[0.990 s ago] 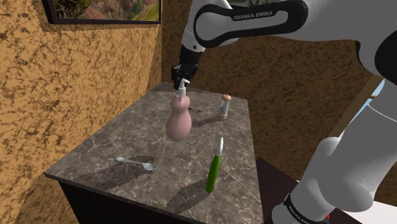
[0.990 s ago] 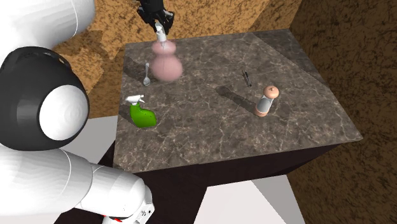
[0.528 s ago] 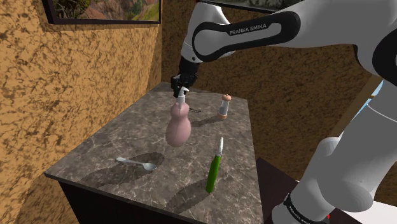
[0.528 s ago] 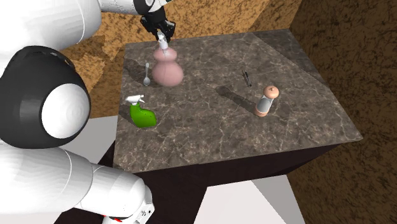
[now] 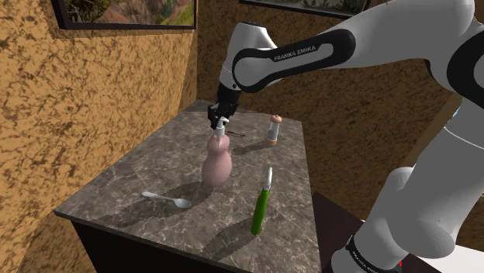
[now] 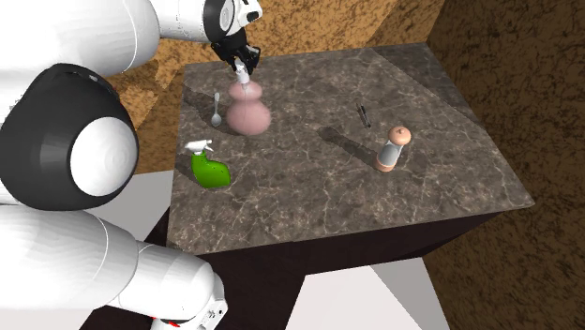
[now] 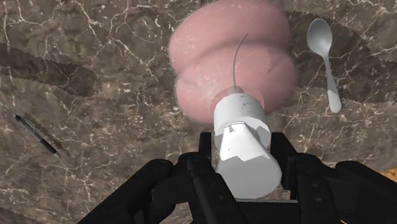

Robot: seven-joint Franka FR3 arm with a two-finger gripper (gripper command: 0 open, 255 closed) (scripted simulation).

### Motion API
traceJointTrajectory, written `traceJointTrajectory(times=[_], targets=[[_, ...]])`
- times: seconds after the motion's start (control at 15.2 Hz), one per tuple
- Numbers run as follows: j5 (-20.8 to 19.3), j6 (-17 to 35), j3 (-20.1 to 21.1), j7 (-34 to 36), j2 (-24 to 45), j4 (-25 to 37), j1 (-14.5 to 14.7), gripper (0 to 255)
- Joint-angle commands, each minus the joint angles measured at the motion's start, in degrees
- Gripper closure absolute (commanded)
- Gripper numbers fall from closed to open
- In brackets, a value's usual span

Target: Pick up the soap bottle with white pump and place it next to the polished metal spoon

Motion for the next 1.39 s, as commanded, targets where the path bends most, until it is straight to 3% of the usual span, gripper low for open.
traceJointTrajectory(times=[0.0, 0.2, 0.73, 0.79, 1.12, 1.32], targets=[[0.0, 1.6, 0.0, 0.0, 0.5, -1.0, 0.0, 255], [-0.1, 3.9, 0.0, 0.1, 1.3, -2.4, 0.0, 255], [-0.1, 3.9, 0.0, 0.1, 1.3, -2.4, 0.0, 255], [-0.1, 3.9, 0.0, 0.1, 1.3, -2.5, 0.0, 0], [-0.1, 3.9, 0.0, 0.1, 1.3, -2.4, 0.0, 0], [0.1, -1.3, 0.0, 0.0, -2.1, -0.6, 0.0, 0]])
